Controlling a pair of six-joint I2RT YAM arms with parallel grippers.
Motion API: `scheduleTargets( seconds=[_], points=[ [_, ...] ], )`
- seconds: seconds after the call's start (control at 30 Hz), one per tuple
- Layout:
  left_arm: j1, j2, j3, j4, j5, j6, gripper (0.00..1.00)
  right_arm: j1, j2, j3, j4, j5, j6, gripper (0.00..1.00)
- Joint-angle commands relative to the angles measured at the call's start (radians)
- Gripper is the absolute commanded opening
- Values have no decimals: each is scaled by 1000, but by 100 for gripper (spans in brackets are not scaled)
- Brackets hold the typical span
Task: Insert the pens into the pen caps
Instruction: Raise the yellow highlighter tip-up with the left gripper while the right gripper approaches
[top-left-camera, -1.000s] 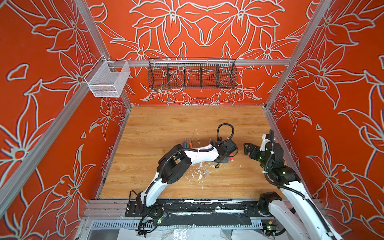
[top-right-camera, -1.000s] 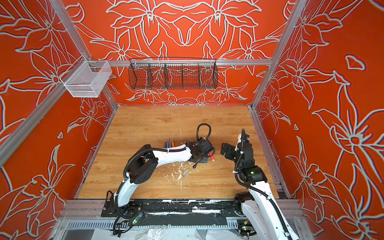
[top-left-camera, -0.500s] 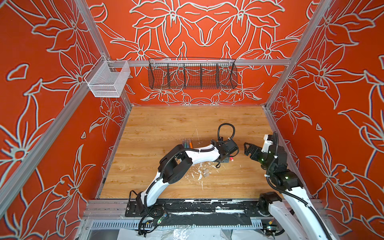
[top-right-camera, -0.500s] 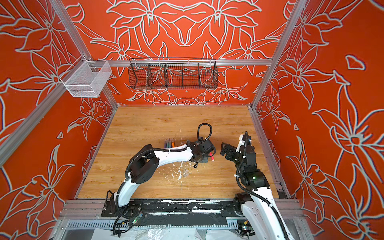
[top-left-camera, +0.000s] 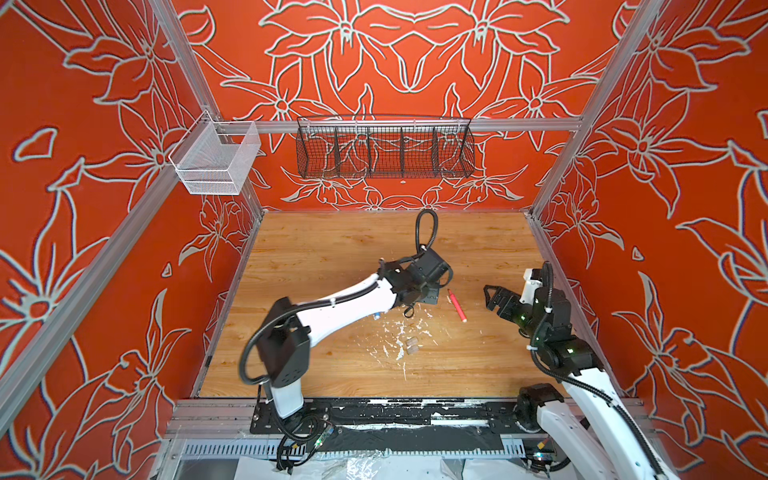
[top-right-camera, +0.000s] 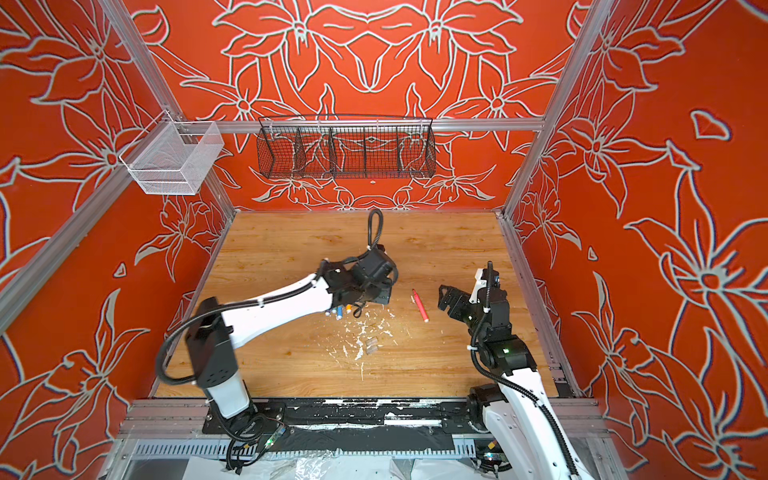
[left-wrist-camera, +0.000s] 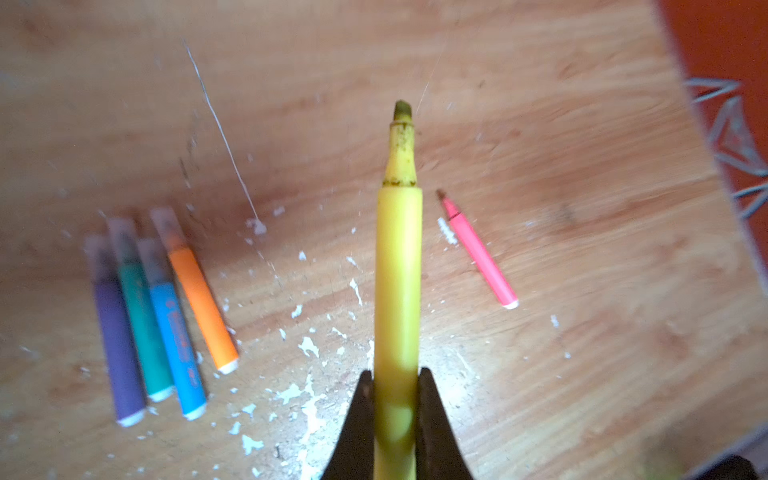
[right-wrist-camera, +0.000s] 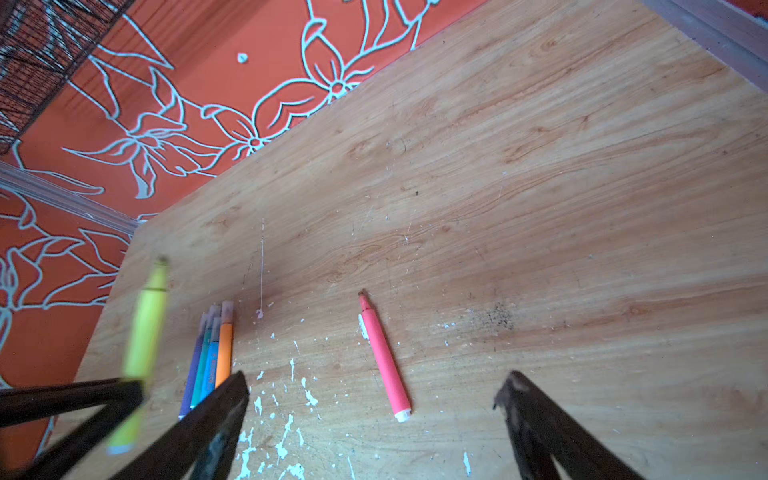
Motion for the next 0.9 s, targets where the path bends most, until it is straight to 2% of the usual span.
scheduleTargets(
  seconds=[0.0, 0.1, 0.2, 0.27, 0.33, 0.53, 0.63, 0.87],
  points=[
    [22, -120, -110, 64, -27, 150, 0, -8, 38, 62, 28, -110, 38, 97],
    [32, -250, -287, 222, -64, 229, 0, -8, 97, 85, 34, -157, 49, 97],
    [40, -386, -530, 480, -56, 295, 0, -8, 124, 75, 49, -146, 68, 97],
    [40, -455, -678, 663, -54, 342, 0, -8, 118, 69, 52, -131, 78, 97],
    [41, -515, -755, 757, -40, 362, 0, -8, 78, 42, 91, -139, 94, 97],
    [41, -625, -855, 892, 188, 404, 0, -7, -70, -101, 269, -210, 202, 97],
    [41, -633, -858, 895, 219, 412, 0, -7, -94, -141, 365, -275, 222, 97],
    [41, -605, -848, 899, 262, 410, 0, 23, -96, -104, 355, -341, 258, 93]
  ],
)
